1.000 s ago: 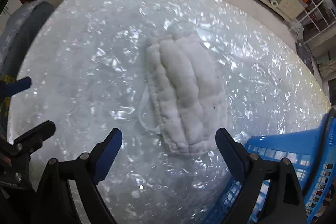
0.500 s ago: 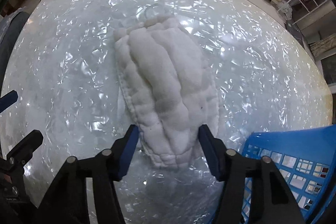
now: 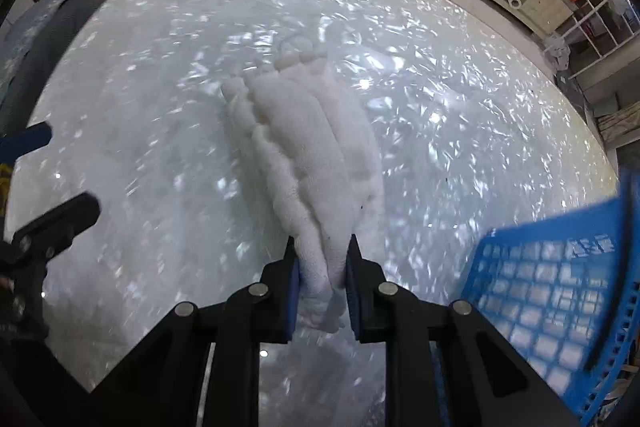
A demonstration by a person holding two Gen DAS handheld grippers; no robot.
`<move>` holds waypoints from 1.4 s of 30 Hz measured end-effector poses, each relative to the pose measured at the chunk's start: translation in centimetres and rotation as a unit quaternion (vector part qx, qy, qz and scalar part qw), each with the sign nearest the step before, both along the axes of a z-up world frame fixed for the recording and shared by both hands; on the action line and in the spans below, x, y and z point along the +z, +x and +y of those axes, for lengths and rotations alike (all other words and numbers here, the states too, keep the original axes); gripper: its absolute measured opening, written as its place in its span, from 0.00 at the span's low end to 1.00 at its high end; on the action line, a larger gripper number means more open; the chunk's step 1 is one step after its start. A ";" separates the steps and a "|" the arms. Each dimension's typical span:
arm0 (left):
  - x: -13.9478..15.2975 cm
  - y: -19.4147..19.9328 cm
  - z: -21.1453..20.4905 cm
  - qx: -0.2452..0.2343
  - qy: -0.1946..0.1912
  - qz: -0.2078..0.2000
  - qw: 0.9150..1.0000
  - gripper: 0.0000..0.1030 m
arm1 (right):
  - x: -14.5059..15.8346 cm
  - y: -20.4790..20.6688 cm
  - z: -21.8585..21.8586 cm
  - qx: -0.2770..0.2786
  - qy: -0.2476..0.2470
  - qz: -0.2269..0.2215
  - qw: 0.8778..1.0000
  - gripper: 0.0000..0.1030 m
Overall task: Organize soft objects
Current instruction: 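Lift the white quilted towel with the right gripper toward the basket, then lower the towel into the basket and open the right gripper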
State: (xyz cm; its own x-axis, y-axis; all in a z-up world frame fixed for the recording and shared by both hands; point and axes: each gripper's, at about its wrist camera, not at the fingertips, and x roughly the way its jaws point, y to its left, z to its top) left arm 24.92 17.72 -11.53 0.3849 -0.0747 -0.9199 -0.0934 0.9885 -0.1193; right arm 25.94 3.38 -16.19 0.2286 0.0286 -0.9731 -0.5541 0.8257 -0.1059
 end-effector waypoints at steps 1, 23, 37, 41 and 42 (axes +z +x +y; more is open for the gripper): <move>0.3 -0.4 0.0 0.001 -0.001 -0.002 1.000 1.00 | 0.6 -0.8 -0.3 0.001 0.009 0.000 1.000 0.18; 10.2 -7.9 -7.3 -0.032 0.013 -0.068 0.997 1.00 | 12.0 -11.4 -7.6 0.028 0.100 -0.074 0.992 0.18; 13.6 -7.0 -14.7 -0.095 0.012 -0.094 0.991 1.00 | 15.2 -11.8 -14.0 -0.020 0.116 -0.113 0.987 0.18; 14.1 -6.3 -16.6 -0.112 0.007 -0.100 0.989 1.00 | 15.4 -11.3 -15.9 -0.041 0.116 -0.115 0.986 0.18; 14.2 -6.1 -17.1 -0.117 0.008 -0.101 0.988 1.00 | 15.4 -11.2 -16.3 -0.046 0.116 -0.117 0.985 0.18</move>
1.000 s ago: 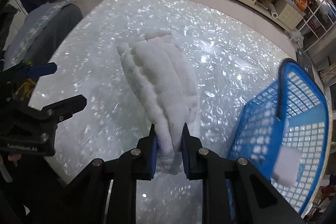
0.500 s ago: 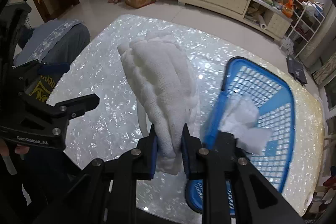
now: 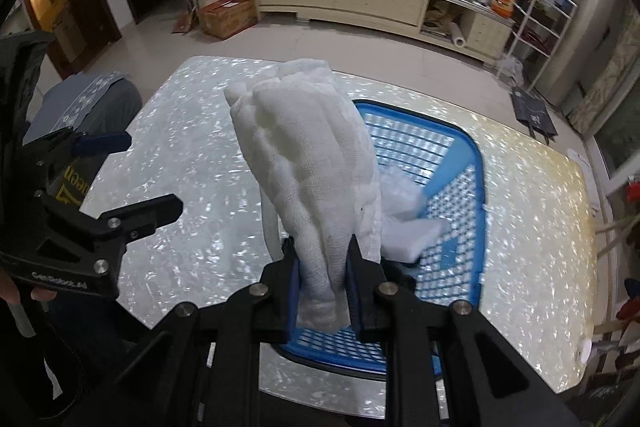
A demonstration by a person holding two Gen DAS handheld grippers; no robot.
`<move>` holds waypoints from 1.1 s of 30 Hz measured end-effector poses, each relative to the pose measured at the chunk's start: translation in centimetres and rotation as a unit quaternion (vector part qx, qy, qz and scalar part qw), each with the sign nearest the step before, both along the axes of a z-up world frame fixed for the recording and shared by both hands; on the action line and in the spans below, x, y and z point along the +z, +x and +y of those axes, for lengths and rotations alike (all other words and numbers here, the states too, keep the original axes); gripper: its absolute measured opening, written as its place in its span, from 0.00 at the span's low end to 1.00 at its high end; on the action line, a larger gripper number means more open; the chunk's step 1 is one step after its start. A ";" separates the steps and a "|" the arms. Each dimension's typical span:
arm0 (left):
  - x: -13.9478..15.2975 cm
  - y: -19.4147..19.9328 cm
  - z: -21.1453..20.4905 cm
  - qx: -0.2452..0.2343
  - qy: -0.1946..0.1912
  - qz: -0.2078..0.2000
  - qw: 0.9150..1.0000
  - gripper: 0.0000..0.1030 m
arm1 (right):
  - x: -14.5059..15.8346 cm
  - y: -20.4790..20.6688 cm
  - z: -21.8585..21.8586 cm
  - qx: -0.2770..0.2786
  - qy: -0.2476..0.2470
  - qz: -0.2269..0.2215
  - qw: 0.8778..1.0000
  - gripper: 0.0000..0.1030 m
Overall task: Organize soft objects
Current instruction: 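Lower the towel into the basket and open the right gripper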
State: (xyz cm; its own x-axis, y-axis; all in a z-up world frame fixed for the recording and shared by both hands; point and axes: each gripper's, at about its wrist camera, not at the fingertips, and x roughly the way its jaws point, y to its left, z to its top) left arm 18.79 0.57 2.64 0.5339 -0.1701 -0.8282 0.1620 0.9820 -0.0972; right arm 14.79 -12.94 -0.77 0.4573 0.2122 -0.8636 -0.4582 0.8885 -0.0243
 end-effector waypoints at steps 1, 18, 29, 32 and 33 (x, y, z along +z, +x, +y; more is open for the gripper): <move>0.1 0.1 -0.4 -0.004 0.000 -0.002 1.000 1.00 | 0.1 -0.1 -0.5 -0.005 0.001 -0.001 1.000 0.18; -1.6 3.0 -4.0 -0.032 0.007 0.017 0.999 1.00 | -2.3 3.3 -3.2 -0.072 0.004 0.024 0.997 0.18; -4.6 5.3 -3.3 -0.031 0.004 0.040 0.999 1.00 | -5.9 6.6 -2.3 -0.087 -0.005 0.072 0.994 0.19; -5.6 5.7 -3.4 -0.033 0.004 0.046 0.998 1.00 | -6.5 6.7 -1.8 -0.084 -0.008 0.081 0.993 0.19; -5.9 5.8 -3.5 -0.034 0.004 0.048 0.998 1.00 | -6.6 6.7 -1.7 -0.082 -0.009 0.082 0.993 0.20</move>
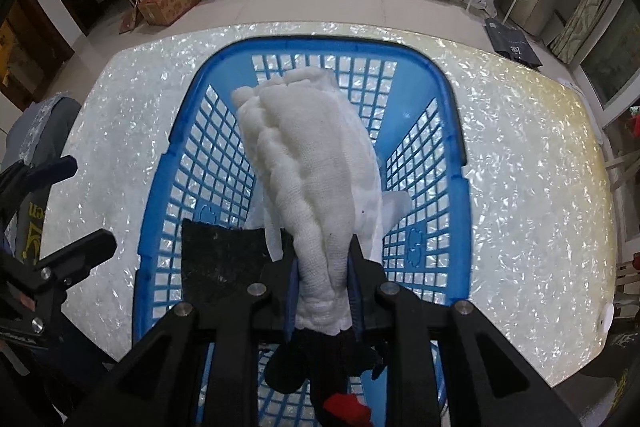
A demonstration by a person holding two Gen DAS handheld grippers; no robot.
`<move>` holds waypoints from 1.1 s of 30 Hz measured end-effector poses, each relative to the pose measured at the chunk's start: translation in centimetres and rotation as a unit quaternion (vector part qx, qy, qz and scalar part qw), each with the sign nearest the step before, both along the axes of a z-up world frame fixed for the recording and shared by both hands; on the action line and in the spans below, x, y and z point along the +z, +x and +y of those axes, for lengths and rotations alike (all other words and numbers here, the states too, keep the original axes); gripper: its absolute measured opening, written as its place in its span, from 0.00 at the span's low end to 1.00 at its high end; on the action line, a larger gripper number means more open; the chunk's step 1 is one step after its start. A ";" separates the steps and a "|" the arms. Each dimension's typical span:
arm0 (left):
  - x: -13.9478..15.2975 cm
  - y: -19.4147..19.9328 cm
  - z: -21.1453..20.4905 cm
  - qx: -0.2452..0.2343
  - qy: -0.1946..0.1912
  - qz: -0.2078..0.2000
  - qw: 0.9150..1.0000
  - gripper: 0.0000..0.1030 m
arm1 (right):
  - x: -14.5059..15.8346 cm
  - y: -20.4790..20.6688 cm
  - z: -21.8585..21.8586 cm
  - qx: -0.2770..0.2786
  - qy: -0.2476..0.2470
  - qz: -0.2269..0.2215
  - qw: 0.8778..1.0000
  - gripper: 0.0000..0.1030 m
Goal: Organize soft objects
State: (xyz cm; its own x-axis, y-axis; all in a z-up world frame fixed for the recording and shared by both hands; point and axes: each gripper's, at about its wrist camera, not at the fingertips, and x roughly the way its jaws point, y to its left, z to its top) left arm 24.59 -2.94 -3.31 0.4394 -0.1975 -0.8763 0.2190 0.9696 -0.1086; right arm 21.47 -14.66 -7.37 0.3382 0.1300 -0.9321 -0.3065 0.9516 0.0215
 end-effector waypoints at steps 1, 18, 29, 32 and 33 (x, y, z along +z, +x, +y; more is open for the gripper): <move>-0.3 0.1 -0.1 -0.001 0.000 0.002 1.000 1.00 | -0.1 0.0 0.1 0.000 0.000 0.001 1.000 0.20; 0.0 -1.1 0.7 0.013 -0.024 -0.020 0.999 1.00 | 1.1 -2.4 0.3 -0.001 0.003 -0.035 0.999 0.52; 3.9 -5.3 1.8 0.032 -0.053 -0.102 0.993 1.00 | 3.8 -7.2 -0.8 -0.013 0.042 -0.098 0.994 0.92; 4.8 -6.6 1.7 0.040 -0.060 -0.116 0.991 1.00 | 4.4 -8.8 -1.1 -0.019 0.048 -0.115 0.992 0.99; 5.1 -7.2 1.6 0.042 -0.061 -0.123 0.990 1.00 | 4.6 -9.3 -1.0 -0.020 0.048 -0.122 0.991 0.99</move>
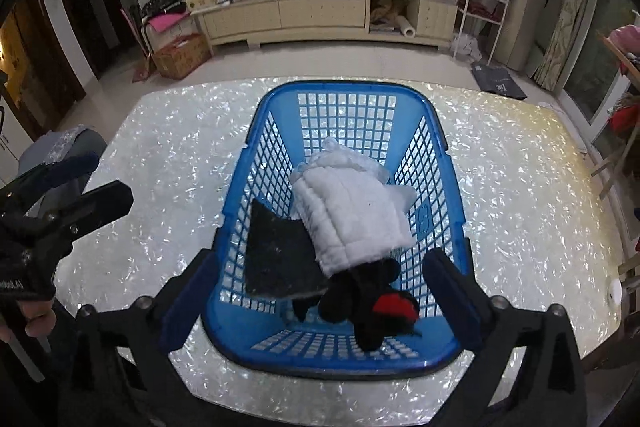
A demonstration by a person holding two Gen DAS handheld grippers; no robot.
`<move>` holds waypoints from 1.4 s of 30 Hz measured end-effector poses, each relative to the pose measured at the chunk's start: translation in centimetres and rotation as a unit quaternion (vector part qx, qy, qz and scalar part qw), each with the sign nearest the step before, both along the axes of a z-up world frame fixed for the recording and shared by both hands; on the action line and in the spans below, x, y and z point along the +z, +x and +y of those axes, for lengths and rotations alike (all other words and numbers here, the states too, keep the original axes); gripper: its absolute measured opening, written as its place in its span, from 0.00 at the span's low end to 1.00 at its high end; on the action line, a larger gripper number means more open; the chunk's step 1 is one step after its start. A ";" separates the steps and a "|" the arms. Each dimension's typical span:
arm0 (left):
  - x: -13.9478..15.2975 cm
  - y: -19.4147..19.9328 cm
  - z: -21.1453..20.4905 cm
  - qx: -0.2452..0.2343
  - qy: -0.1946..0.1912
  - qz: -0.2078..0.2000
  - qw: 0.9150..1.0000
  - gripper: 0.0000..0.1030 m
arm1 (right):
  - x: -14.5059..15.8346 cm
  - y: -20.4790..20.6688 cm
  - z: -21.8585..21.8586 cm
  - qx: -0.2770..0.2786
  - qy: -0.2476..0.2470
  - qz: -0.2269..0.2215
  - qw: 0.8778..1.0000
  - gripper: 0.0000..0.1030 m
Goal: Organize soft objects
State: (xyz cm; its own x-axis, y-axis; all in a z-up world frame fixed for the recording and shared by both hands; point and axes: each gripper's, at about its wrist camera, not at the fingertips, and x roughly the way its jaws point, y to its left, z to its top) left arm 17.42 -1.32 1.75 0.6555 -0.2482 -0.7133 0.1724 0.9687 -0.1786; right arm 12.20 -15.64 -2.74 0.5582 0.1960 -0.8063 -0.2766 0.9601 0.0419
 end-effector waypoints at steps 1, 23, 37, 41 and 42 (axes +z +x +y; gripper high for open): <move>0.2 -0.4 -0.2 0.002 0.002 -0.005 1.000 1.00 | 0.1 0.0 0.2 0.000 -0.001 -0.005 1.000 0.99; 4.0 -9.2 -4.4 -0.004 0.018 -0.093 0.996 1.00 | 2.5 -7.7 -2.4 -0.073 -0.006 -0.130 0.989 1.00; 4.6 -10.2 -5.4 -0.004 0.031 -0.102 0.994 1.00 | 2.7 -8.8 -2.5 -0.080 0.007 -0.148 0.986 1.00; 4.6 -10.4 -5.2 -0.002 0.032 -0.103 0.994 1.00 | 2.6 -9.0 -2.7 -0.081 0.012 -0.152 0.985 1.00; 4.6 -10.4 -5.2 -0.001 0.032 -0.103 0.994 1.00 | 2.6 -9.0 -2.8 -0.082 0.013 -0.152 0.985 1.00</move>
State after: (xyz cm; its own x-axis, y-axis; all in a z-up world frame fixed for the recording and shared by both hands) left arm 7.04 -6.55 6.35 0.7891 -0.2090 -0.5777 0.2017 0.9764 -0.0777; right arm 3.17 -18.44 -0.10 0.7994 0.1019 -0.5921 -0.1216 0.9926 0.0067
